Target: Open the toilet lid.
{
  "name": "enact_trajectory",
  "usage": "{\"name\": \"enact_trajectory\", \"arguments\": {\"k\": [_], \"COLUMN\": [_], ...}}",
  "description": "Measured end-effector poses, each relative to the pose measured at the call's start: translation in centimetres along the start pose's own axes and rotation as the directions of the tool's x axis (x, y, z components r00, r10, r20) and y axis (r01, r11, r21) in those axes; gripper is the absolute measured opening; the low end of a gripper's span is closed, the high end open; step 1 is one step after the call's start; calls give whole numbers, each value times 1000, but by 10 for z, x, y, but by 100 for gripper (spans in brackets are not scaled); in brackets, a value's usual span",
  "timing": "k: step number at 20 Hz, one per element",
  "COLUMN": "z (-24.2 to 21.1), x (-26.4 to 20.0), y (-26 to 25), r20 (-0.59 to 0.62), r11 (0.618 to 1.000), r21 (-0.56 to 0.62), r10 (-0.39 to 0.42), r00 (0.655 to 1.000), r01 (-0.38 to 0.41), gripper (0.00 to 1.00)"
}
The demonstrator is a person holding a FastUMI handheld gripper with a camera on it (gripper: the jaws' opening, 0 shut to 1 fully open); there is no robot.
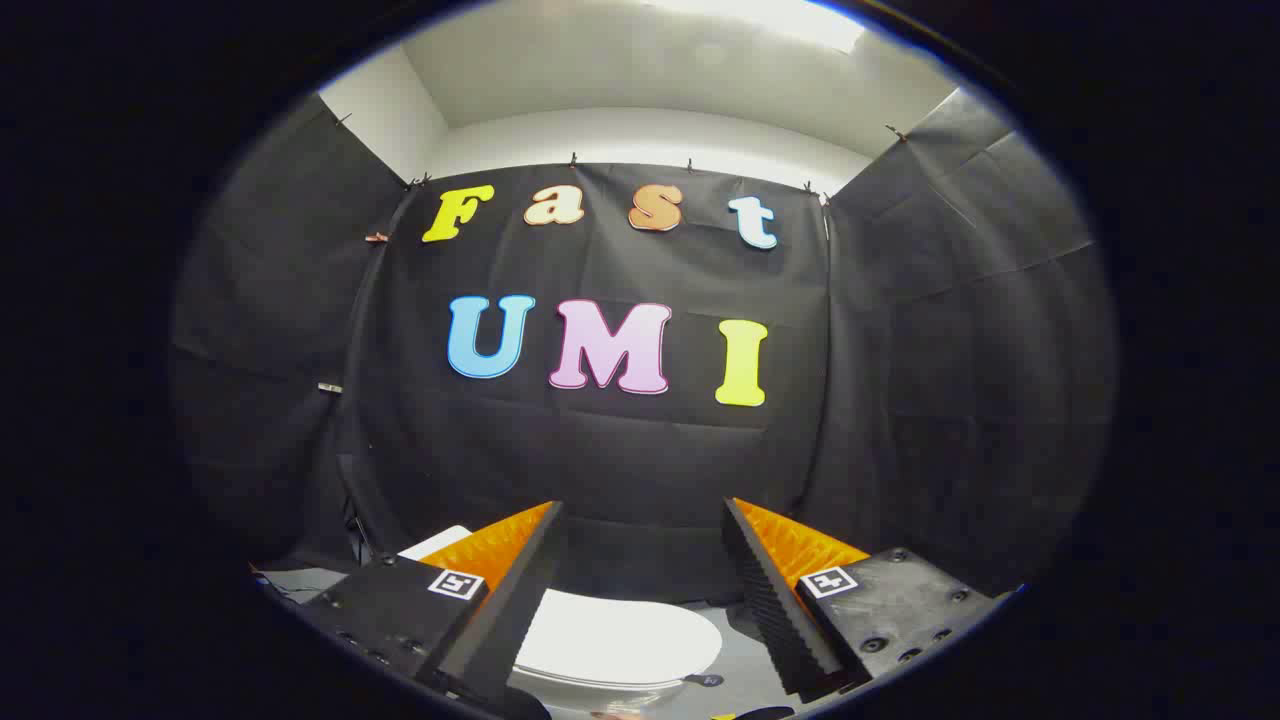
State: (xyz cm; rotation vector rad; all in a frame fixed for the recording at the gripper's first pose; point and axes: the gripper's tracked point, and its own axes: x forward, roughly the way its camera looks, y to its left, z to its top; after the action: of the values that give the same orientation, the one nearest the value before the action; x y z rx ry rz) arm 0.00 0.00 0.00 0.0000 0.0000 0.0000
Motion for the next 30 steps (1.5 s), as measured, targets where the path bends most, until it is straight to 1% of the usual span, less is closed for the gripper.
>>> {"name": "enact_trajectory", "arguments": {"k": [4,20,26,30], "z": [-1,-6,-13,-33], "x": [1,3,8,15], "y": [0,-1,-6,-18], "r20": [7,-25,-32,-63], "r11": [1000,1000,999,996], "r21": [-5,-1,38,78], "r10": [-11,-17,-18,-37], "r00": [1000,1000,999,997], "r01": [11,17,19,42], "gripper": [99,99,99,99]}}
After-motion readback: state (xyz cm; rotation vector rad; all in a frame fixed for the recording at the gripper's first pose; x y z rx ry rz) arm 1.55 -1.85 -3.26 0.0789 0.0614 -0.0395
